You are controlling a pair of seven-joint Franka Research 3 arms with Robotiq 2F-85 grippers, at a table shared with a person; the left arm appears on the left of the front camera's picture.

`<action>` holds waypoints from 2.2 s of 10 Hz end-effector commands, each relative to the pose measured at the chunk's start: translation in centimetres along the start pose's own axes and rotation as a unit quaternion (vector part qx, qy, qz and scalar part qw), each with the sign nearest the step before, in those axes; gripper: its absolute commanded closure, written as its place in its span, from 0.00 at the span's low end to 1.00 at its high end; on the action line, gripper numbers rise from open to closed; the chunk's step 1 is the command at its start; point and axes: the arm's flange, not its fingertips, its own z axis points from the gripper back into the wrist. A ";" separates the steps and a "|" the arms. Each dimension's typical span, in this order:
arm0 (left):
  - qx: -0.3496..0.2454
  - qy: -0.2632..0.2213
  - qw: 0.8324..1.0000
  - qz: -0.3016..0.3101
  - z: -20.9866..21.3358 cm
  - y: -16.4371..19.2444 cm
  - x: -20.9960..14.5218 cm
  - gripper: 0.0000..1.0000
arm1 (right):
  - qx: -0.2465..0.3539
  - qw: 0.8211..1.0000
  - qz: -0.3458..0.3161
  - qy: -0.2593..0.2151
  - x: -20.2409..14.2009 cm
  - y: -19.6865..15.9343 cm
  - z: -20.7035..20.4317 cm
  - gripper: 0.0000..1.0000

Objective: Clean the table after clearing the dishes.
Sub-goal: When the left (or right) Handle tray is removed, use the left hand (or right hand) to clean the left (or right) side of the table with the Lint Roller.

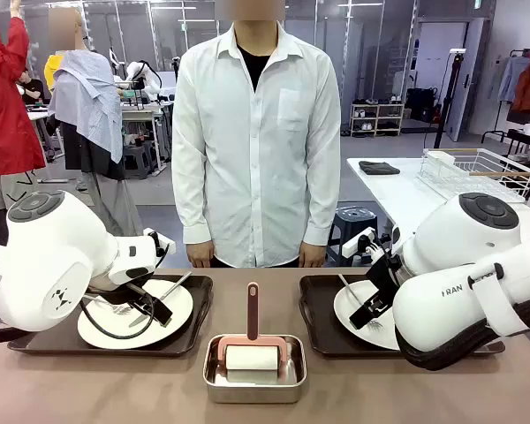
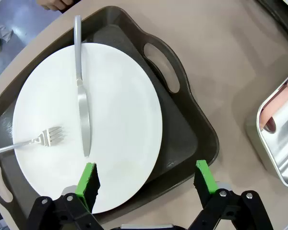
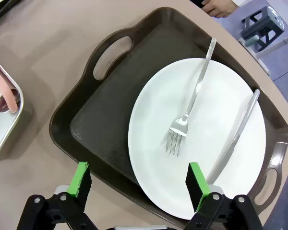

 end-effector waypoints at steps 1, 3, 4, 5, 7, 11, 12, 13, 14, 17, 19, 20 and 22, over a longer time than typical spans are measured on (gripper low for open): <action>0.000 0.000 1.000 0.000 0.0 0.0 0.0 0.00 | 0.000 1.000 0.000 0.000 0.0 0.0 0.0 0.00; 0.000 0.000 1.000 0.000 0.0 0.0 0.0 0.00 | 0.000 1.000 0.000 0.000 0.0 0.0 0.0 0.00; 0.000 0.000 1.000 0.000 0.0 0.0 0.0 0.00 | 0.000 1.000 0.000 0.000 0.0 0.0 0.0 0.00; 0.000 0.000 1.000 0.000 0.0 0.0 0.0 0.00 | 0.000 1.000 0.000 0.000 0.0 0.0 0.0 0.00; 0.000 0.000 1.000 0.000 0.0 0.0 0.0 0.00 | 0.000 1.000 0.000 0.000 0.0 0.0 0.0 0.00; -0.007 -0.003 1.000 0.011 1.1 1.4 1.5 0.00 | -0.019 1.000 0.004 0.001 1.6 -1.4 1.1 0.00; -0.053 -0.006 0.998 0.016 2.8 3.3 3.2 0.00 | 0.020 1.000 -0.006 0.012 3.3 -3.5 2.3 0.00; -0.060 0.015 0.998 0.010 4.1 5.2 4.0 0.00 | 0.038 0.999 -0.010 0.022 4.5 -5.4 3.3 0.00; -0.078 0.000 0.997 0.028 5.6 7.1 4.5 0.00 | 0.096 0.995 -0.025 0.024 5.4 -7.6 4.5 0.00; -0.216 -0.082 0.970 0.073 11.7 12.8 1.0 0.00 | 0.205 0.967 -0.148 -0.033 2.8 -14.2 9.0 0.00; -0.264 -0.163 0.940 0.142 15.9 17.7 -5.3 0.00 | 0.265 0.929 -0.242 -0.087 -3.8 -18.2 11.7 0.00; -0.269 -0.202 0.925 0.178 17.9 20.2 -9.5 0.00 | 0.294 0.901 -0.287 -0.140 -8.5 -20.9 13.5 0.00; -0.266 -0.255 0.891 0.264 20.6 23.9 -17.4 0.00 | 0.304 0.855 -0.370 -0.200 -16.1 -26.1 15.7 0.00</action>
